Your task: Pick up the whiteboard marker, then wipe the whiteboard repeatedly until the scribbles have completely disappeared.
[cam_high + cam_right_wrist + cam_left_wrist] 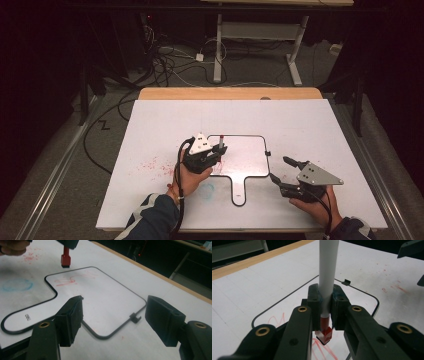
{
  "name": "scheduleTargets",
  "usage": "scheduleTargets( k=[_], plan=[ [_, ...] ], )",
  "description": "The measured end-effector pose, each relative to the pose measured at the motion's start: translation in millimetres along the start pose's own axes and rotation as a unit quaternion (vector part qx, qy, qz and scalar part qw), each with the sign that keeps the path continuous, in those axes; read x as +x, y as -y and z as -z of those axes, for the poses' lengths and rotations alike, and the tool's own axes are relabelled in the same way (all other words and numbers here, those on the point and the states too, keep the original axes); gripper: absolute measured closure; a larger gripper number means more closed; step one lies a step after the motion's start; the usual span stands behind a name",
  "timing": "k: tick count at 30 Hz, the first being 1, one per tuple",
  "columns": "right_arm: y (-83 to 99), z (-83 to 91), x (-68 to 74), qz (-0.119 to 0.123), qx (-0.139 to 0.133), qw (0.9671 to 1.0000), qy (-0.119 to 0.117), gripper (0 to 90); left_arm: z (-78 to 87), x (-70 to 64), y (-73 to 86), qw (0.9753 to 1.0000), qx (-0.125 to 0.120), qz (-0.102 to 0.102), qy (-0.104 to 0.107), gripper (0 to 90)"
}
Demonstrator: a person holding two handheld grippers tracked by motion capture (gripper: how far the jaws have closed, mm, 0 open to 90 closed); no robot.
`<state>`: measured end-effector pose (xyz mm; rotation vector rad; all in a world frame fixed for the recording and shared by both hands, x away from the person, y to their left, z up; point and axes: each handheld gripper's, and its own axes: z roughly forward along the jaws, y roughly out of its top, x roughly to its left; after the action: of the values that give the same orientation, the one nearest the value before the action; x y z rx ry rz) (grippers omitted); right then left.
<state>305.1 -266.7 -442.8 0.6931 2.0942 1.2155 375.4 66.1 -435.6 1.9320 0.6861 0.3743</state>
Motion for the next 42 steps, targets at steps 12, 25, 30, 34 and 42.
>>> scheduleTargets(
  k=[12, 25, 30, 34, 42],
  plan=[
    [7.5, 11.0, 0.7, 0.000, 0.015, 0.9999, -0.003, 30.8, -4.7, 7.2, -5.9, 0.9996, 0.011, -0.024, 0.013, 78.3],
    [13.2, 3.2, 6.7, 0.009, 0.041, 0.9988, -0.023, 31.1, -20.5, 34.8, -9.0, 0.9997, 0.022, -0.004, -0.012, 78.4],
    [16.4, -1.1, 11.5, 0.015, 0.052, 0.9978, -0.038, 31.3, -35.2, 48.6, -7.4, 0.9994, 0.027, -0.005, -0.021, 78.4],
    [18.7, -0.5, 15.3, 0.024, 0.057, 0.9970, -0.046, 31.2, -44.9, 57.6, -6.9, 0.9978, 0.039, -0.020, -0.050, 78.4],
    [19.9, 2.6, 16.2, 0.027, 0.057, 0.9970, -0.044, 31.6, -59.9, 67.8, 2.7, 0.9973, 0.024, -0.009, -0.069, 78.5]
  ],
)
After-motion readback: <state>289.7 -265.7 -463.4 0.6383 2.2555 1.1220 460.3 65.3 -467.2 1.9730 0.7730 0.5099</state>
